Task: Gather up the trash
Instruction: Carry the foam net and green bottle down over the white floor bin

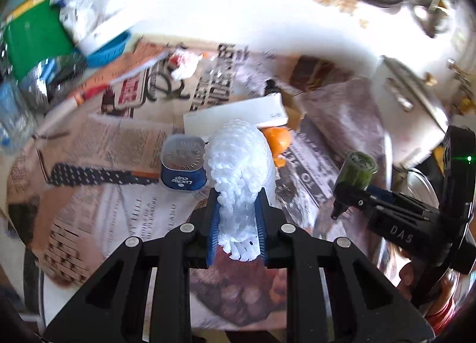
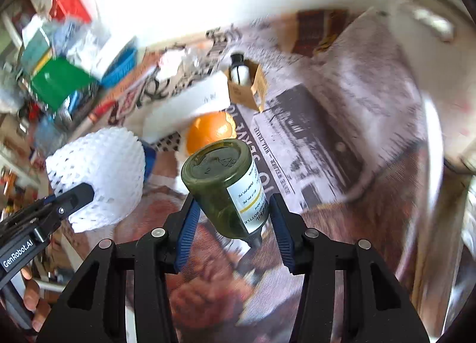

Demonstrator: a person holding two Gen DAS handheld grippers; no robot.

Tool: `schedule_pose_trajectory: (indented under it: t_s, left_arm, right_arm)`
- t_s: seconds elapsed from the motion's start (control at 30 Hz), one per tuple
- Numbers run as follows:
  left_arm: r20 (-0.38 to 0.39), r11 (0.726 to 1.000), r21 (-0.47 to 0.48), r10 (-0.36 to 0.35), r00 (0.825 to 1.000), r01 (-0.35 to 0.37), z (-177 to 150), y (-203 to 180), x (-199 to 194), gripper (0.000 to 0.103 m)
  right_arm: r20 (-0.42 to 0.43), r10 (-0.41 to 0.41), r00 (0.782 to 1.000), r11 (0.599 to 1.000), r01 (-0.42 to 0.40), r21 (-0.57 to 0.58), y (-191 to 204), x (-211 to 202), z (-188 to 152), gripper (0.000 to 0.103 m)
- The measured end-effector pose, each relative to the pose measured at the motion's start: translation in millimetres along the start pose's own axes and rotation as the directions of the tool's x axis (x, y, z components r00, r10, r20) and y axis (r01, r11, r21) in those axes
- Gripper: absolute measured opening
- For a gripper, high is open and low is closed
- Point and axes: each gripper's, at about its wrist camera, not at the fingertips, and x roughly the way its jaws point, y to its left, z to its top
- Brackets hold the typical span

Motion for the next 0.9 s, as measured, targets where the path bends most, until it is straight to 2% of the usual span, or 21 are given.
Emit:
schedule_pose_trajectory:
  t_s: [0.2,0.33,0.63,0.9]
  left_arm:
    - [0.044,0.990,0.115,-0.088,0.995,0.082,-20,12,-59,0.022]
    - [0.045,0.978,0.178,-0.119,0.992,0.109,-38,18,-97,0.022]
    - [0.003,0.968,0.196,-0.163,0.987,0.160,-96,10,-145,0.022]
    - [-0.054,0.978,0.146,-0.146,0.988,0.152,-170,-14,-147,0.022]
  right_arm:
    - [0.135,-0.089,0.987,0.992,0.075,0.101,40,-57,-37,0.045]
    - [0.182,-0.110,0.977,0.985,0.082,0.154,57,-91,-64,0.045]
    - [0.177,-0.115,0.978,0.983,0.086,0.163,70,-143,-118,0.045]
    - [0.124,-0.076,0.989,0.990,0.060,0.125,63,-155,-179,0.045]
